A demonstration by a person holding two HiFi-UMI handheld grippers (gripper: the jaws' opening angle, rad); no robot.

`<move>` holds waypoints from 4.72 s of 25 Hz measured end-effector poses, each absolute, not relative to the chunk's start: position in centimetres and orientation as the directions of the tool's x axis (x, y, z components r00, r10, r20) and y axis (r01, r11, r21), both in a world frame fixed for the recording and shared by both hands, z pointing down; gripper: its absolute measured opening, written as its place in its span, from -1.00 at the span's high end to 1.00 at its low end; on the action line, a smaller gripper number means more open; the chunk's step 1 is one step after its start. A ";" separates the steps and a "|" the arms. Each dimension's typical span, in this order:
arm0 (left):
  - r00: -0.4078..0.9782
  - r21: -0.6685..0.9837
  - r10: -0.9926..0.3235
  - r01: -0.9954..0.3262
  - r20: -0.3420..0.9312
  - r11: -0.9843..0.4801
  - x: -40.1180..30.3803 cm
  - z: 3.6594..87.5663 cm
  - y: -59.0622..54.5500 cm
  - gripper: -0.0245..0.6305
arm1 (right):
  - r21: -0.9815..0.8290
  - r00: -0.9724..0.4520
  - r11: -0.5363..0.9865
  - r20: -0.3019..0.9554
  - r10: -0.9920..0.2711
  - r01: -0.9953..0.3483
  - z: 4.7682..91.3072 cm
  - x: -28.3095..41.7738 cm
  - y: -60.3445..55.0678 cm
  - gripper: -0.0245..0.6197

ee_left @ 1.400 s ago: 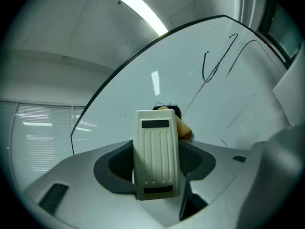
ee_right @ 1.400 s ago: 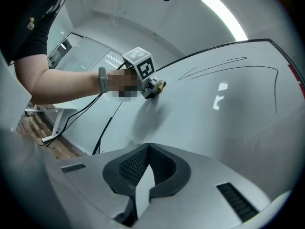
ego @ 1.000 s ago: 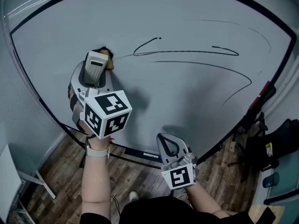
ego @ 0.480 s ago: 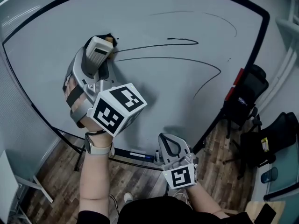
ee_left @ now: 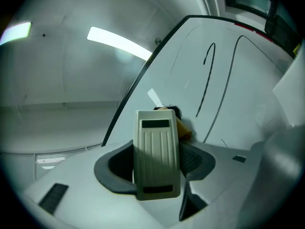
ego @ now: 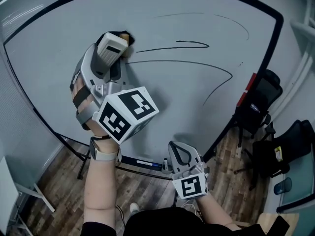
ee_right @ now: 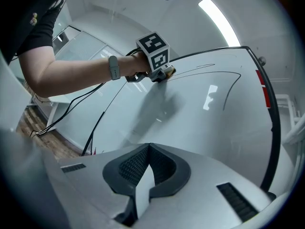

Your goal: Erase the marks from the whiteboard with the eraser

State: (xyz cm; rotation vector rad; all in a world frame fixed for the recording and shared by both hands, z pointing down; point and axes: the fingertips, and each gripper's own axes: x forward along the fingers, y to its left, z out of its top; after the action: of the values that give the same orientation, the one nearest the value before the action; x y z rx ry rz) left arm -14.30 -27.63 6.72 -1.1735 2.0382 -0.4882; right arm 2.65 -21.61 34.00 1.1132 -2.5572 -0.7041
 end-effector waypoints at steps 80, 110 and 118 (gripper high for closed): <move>-0.414 -0.754 -0.877 -0.488 -0.243 0.439 -15.6 12.5 -28.6 0.13 | 0.503 -0.690 0.633 0.095 -0.718 -0.589 36.4 -0.2 -20.1 0.84; -0.277 -0.923 -0.884 0.033 -0.377 0.384 11.4 9.7 -27.9 0.13 | 0.495 -0.470 0.430 0.049 -0.881 -0.755 35.9 20.9 -17.4 0.84; -0.203 -0.945 -0.923 0.074 -0.327 0.319 10.8 16.5 -28.2 0.13 | 0.479 -0.500 0.465 0.061 -0.864 -0.745 37.1 19.5 -17.2 0.84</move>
State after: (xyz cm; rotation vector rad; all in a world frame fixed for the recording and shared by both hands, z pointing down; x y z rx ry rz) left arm 10.83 -28.16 16.54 -0.8227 1.4718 -1.1252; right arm 19.47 -17.16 37.12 1.3718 -2.4225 -0.5735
